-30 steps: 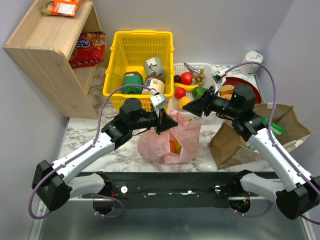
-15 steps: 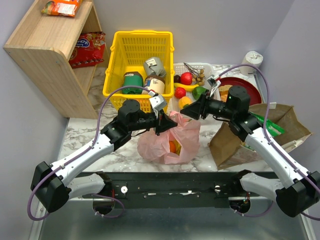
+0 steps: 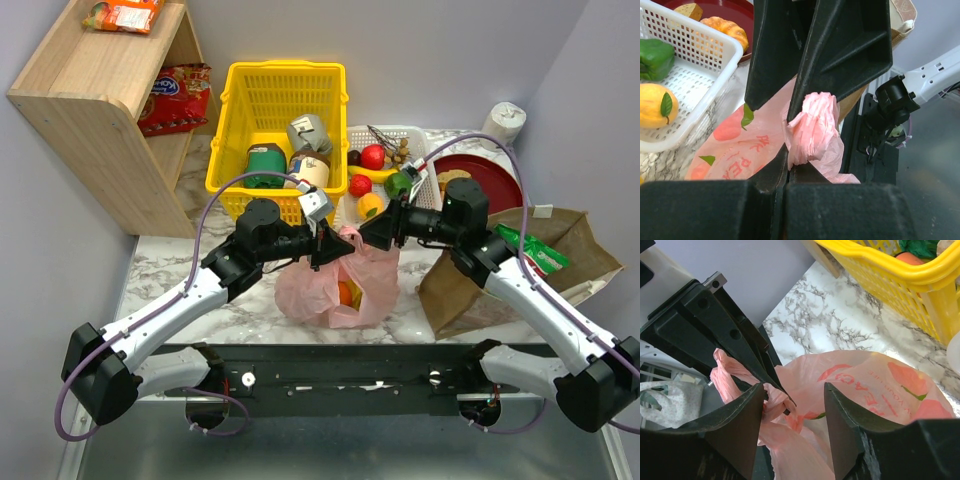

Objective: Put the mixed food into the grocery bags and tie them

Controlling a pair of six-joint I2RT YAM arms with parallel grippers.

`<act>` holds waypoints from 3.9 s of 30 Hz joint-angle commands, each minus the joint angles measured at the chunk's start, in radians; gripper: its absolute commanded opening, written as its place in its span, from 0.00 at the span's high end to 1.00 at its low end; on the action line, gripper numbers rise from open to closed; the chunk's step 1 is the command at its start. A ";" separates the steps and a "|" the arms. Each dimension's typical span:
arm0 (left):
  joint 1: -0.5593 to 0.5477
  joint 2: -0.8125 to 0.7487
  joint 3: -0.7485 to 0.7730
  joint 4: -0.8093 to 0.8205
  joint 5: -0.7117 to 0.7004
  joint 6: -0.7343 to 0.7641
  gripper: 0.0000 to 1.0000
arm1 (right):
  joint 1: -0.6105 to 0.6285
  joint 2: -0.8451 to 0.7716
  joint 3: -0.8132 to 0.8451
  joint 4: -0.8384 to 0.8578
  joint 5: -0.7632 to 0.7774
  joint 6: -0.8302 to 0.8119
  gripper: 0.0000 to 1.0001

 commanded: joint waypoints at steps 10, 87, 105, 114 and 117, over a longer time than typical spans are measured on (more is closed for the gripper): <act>-0.004 -0.017 0.003 -0.006 -0.029 0.007 0.89 | 0.027 -0.005 0.002 -0.006 0.063 -0.048 0.99; 0.022 0.023 0.111 -0.326 -0.069 -0.003 0.70 | 0.368 -0.071 -0.133 -0.193 0.373 -0.172 0.99; 0.025 0.034 0.154 -0.439 0.125 0.013 0.38 | 0.368 -0.096 -0.133 -0.193 0.380 -0.198 0.99; 0.028 0.077 0.150 -0.336 0.070 -0.070 0.38 | 0.375 -0.121 -0.136 -0.201 0.357 -0.223 0.99; 0.028 0.098 0.152 -0.299 0.062 -0.108 0.37 | 0.381 -0.122 -0.140 -0.202 0.353 -0.232 0.99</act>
